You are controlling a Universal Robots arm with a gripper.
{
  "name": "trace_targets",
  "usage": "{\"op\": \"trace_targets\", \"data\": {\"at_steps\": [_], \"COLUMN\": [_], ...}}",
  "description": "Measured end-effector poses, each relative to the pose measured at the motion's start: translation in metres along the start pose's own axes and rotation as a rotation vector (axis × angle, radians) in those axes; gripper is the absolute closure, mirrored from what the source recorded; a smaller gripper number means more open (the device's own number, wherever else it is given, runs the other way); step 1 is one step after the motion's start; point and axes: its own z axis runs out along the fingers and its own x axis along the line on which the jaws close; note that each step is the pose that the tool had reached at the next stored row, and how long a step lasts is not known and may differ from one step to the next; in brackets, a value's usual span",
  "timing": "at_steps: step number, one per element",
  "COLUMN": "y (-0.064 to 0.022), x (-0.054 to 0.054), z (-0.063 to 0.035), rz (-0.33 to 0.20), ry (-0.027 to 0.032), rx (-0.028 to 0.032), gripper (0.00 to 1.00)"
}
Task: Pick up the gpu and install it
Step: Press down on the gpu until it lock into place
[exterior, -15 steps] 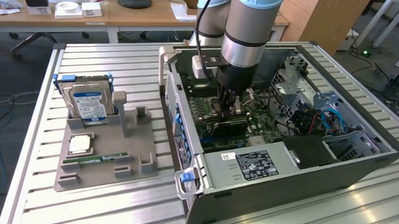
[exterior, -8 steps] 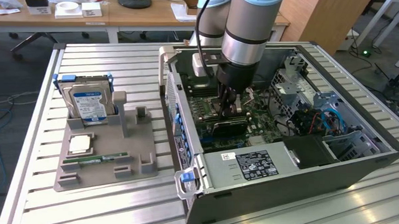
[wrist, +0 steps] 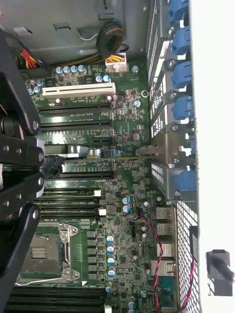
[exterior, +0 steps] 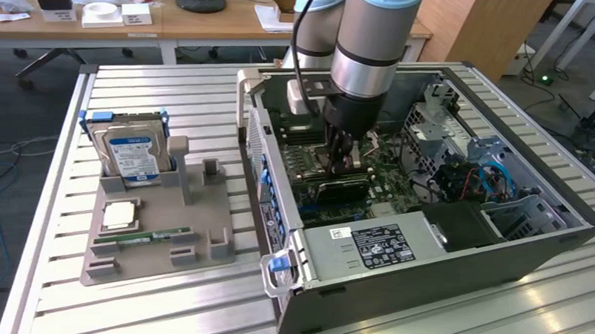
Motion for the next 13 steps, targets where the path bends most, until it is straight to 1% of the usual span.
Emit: {"op": "trace_targets", "data": {"at_steps": [5, 13], "y": [0.0, -0.0001], "x": [0.0009, 0.0008], "z": [0.0028, 0.0031], "rz": [0.0, 0.0], "ry": [0.0, -0.0007], "rx": [0.0003, 0.0004], "gripper": [0.89, 0.89]}}
